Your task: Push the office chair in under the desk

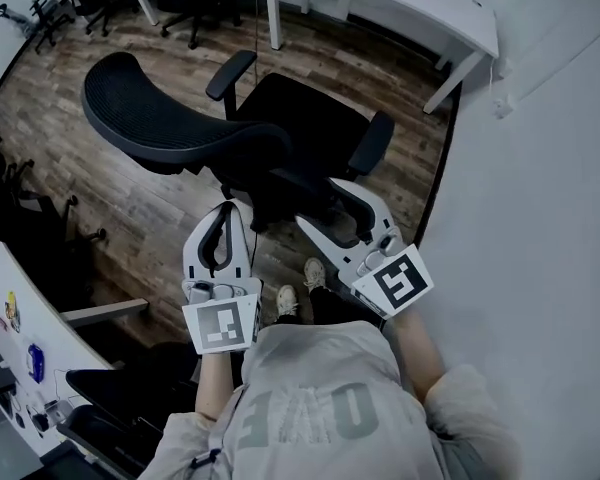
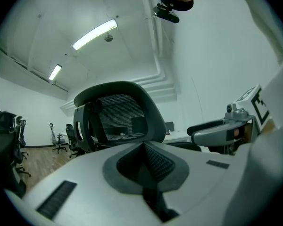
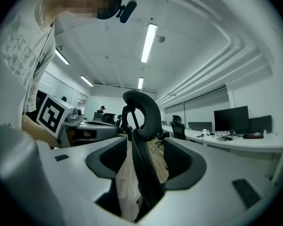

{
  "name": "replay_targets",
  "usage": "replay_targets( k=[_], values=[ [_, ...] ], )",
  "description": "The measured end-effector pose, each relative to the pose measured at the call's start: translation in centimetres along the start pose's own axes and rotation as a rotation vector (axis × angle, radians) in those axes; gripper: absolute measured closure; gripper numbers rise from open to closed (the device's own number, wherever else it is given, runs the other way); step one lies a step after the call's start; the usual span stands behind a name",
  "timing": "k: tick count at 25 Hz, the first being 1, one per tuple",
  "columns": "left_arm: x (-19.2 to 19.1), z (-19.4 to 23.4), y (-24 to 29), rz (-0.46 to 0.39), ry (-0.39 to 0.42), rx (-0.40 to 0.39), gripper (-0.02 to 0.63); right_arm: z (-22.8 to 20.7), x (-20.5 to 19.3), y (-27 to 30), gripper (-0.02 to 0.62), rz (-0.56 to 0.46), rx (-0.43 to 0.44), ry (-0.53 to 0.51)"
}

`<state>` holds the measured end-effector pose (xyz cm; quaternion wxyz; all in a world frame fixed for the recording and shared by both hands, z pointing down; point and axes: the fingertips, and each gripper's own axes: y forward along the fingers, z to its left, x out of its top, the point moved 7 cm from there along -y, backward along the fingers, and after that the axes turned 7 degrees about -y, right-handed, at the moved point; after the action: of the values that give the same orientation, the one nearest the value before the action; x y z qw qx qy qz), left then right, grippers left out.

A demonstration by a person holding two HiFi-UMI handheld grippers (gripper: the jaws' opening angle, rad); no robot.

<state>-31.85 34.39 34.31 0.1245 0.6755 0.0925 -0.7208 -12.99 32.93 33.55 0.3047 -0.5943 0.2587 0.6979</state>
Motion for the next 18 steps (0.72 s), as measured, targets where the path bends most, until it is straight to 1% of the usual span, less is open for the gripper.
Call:
replay_targets(
  k=[1, 3, 4, 7, 9, 13, 16, 18],
  values=[
    [0.1, 0.1, 0.6, 0.007, 0.008, 0.021, 0.589, -0.3, -0.3, 0.6, 0.360, 0.001, 0.039, 0.008],
    [-0.6, 0.3, 1.4, 0.026, -0.004, 0.076, 0.589, -0.9, -0.8, 1.6, 0.359, 0.007, 0.121, 0.006],
    [-0.6, 0.4, 1.8, 0.023, 0.000, 0.091, 0.589, -1.0, -1.0, 2.0, 0.359, 0.013, 0.160, -0.005],
    [0.9, 0.3, 3.4, -0.001, 0.029, 0.111, 0.589, -1.0, -1.5, 3.0, 0.359, 0.041, 0.252, -0.052],
    [1.2, 0.4, 4.2, -0.009, 0.035, 0.143, 0.589, -0.9, -2.0, 3.5, 0.359, 0.066, 0.307, -0.081],
    [1.0, 0.6, 4.7, -0.002, 0.021, 0.191, 0.588, -1.0, -2.8, 4.3, 0.359, 0.048, 0.379, -0.053],
    [1.0, 1.0, 4.5, 0.005, 0.024, 0.231, 0.588, -0.8, -3.4, 4.8, 0.360, 0.076, 0.433, -0.079],
    [1.1, 1.4, 4.2, 0.008, 0.023, 0.255, 0.586, -0.5, -3.4, 5.1, 0.360, 0.078, 0.442, -0.108]
  ],
)
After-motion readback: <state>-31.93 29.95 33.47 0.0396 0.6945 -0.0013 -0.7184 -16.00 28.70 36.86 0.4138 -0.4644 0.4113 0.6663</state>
